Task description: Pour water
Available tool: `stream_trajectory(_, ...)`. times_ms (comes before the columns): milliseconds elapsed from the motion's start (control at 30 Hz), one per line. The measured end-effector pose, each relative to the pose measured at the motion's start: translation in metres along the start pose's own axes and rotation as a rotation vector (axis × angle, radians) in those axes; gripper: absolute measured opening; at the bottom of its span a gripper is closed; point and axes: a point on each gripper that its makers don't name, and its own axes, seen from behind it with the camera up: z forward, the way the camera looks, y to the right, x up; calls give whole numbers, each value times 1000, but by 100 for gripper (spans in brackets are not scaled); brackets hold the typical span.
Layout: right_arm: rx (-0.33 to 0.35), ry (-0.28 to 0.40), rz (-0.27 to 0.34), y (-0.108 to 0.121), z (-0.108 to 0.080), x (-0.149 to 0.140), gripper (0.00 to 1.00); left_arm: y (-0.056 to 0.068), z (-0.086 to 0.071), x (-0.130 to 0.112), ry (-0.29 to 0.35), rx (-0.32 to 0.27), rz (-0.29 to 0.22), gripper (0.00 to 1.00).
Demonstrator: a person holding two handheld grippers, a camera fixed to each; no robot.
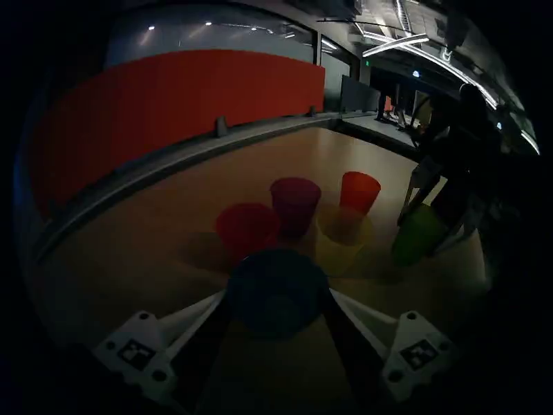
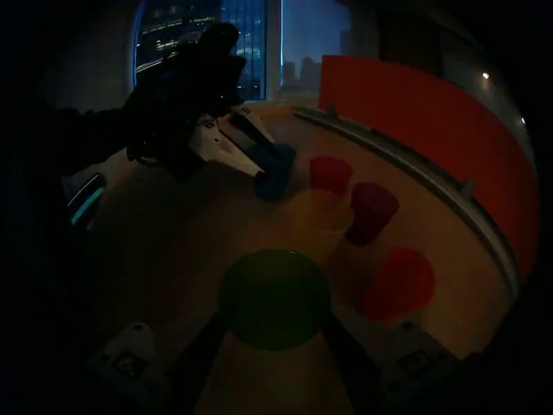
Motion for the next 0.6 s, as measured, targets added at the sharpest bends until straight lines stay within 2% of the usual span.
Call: stream_trajectory(600, -58, 173, 5, -6, -31, 49, 99, 20, -59, 61, 170, 56, 17, 86)
